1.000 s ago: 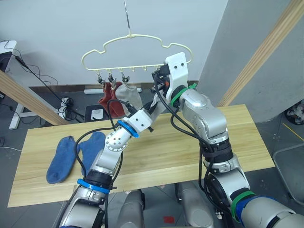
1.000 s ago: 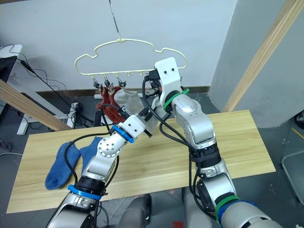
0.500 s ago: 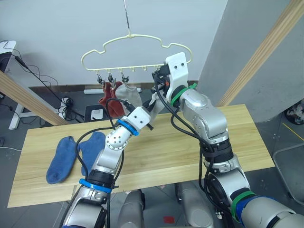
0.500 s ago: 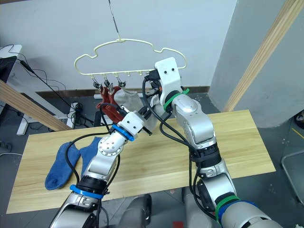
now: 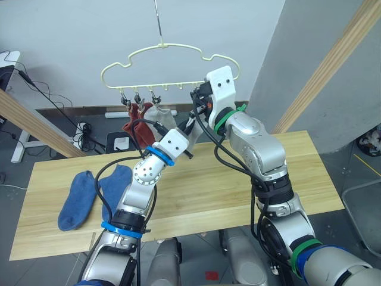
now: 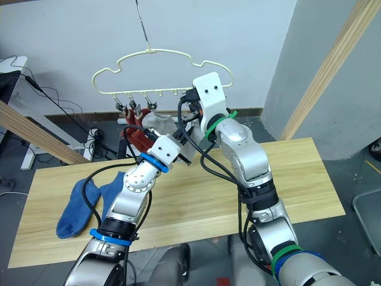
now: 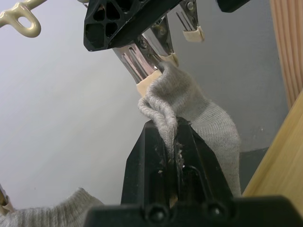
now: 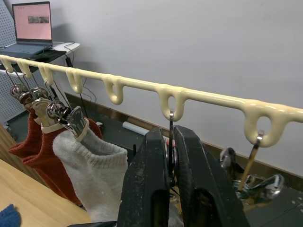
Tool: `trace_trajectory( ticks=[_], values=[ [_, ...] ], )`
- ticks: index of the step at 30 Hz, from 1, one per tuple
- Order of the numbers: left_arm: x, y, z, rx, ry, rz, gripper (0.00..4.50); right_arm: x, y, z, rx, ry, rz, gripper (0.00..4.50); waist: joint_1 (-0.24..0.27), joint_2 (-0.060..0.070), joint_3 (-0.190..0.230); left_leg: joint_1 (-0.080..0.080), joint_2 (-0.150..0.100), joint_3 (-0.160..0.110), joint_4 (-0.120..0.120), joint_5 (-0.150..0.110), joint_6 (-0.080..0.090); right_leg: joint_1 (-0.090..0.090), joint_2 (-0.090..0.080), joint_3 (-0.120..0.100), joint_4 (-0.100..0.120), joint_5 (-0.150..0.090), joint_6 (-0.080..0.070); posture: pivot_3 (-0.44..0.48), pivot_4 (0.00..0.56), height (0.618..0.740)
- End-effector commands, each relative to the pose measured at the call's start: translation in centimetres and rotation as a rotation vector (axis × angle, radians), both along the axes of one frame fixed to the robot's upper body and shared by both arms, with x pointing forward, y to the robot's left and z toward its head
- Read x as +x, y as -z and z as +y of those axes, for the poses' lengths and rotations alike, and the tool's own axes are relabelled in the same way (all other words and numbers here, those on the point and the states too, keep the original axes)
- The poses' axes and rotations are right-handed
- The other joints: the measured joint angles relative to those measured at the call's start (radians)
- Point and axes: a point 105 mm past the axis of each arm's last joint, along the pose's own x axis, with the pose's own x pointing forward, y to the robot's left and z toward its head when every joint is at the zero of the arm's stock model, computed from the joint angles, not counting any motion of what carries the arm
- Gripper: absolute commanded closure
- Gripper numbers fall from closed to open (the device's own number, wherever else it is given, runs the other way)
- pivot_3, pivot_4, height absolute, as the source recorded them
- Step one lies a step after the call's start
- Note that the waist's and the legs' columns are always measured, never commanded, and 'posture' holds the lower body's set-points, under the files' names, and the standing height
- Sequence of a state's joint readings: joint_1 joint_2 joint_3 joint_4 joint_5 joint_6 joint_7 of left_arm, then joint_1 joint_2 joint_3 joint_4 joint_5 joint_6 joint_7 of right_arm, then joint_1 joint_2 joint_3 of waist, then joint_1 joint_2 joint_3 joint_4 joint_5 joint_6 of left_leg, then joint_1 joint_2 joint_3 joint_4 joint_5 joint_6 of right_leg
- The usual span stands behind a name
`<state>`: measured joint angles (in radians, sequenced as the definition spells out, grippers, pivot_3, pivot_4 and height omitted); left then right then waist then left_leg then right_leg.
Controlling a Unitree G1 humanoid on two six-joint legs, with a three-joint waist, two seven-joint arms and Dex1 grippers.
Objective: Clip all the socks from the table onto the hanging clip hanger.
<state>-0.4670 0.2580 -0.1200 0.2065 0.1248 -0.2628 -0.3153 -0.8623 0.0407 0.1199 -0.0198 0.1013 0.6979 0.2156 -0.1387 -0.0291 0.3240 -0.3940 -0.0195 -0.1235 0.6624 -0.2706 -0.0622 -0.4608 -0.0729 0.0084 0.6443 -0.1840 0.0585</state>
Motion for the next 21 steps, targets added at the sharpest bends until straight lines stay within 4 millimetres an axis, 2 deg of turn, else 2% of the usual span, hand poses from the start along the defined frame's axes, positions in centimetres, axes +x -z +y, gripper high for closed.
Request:
trace_trajectory(
  ticks=[1,5,13,17,18,21],
  values=[
    [-0.2,-1.4,-0.3,-0.031,0.01,-0.05,4.5,-0.8,-1.3,0.2,0.035,-0.02,-0.041,2.96,0.0,0.0,0.0,0.0,0.0,0.0,0.0,0.0,0.0,0.0,0.0,0.0,0.0,0.0,0.0,-0.2,0.313,0.74],
    [-0.3,-1.4,-0.4,-0.034,0.014,-0.05,4.5,-1.0,-1.5,0.0,0.047,-0.024,-0.038,1.5,0.0,0.0,0.0,0.0,0.0,0.0,0.0,0.0,0.0,0.0,0.0,0.0,0.0,0.0,0.0,-0.201,0.314,0.74],
    [-0.2,-1.6,-0.6,-0.039,0.02,-0.048,4.5,-2.9,-2.3,-1.3,0.052,-0.069,-0.054,1.5,0.0,0.0,0.0,0.0,0.0,0.0,0.0,0.0,0.0,0.0,0.0,0.0,0.0,0.0,0.0,-0.202,0.317,0.74],
    [-0.1,-1.5,-0.6,-0.051,0.034,-0.023,4.5,-4.6,-2.0,-2.1,0.013,-0.145,-0.048,1.5,0.0,0.0,0.0,0.0,0.0,0.0,0.0,0.0,0.0,0.0,0.0,0.0,0.0,0.0,0.0,-0.211,0.319,0.74],
    [-0.1,-1.3,-0.6,-0.051,0.043,-0.009,3.98,-5.0,-2.0,-2.1,0.002,-0.157,-0.047,1.47,0.0,0.0,0.0,0.0,0.0,0.0,0.0,0.0,0.0,0.0,0.0,0.0,0.0,0.0,0.0,-0.213,0.32,0.74],
    [-0.3,-1.1,-0.6,-0.051,0.068,0.016,3.18,-5.7,-1.7,-2.5,-0.022,-0.18,-0.042,1.47,-0.001,0.0,0.0,0.0,0.0,0.0,0.0,0.0,0.0,0.0,0.0,0.0,0.0,0.0,0.001,-0.215,0.322,0.74]
  ],
)
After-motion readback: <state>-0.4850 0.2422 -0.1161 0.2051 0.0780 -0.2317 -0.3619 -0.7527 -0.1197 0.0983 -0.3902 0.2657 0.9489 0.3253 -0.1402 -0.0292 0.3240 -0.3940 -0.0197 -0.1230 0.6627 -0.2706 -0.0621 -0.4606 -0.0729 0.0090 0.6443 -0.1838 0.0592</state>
